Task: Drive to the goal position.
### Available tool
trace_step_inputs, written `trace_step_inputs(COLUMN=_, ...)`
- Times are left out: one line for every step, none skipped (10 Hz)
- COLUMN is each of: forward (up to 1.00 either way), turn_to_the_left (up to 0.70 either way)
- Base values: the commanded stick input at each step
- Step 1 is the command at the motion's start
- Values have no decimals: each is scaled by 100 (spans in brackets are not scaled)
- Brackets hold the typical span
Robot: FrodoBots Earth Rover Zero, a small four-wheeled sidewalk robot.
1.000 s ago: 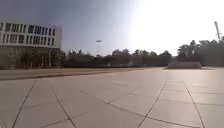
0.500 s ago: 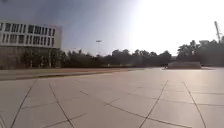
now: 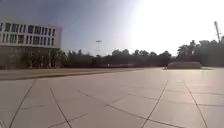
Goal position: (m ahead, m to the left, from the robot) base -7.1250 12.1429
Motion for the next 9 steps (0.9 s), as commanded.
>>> trace_step_inputs(forward=6, turn_to_the_left=-5)
trace_step_inputs(forward=6, turn_to_the_left=-5)
trace_step_inputs(forward=6, turn_to_the_left=-5)
trace_step_inputs(forward=6, turn_to_the_left=-5)
trace_step_inputs(forward=6, turn_to_the_left=-5)
trace_step_inputs(forward=6, turn_to_the_left=-5)
trace_step_inputs(forward=6, turn_to_the_left=-5)
trace_step_inputs(forward=7, turn_to_the_left=-5)
trace_step_inputs(forward=7, turn_to_the_left=-5)
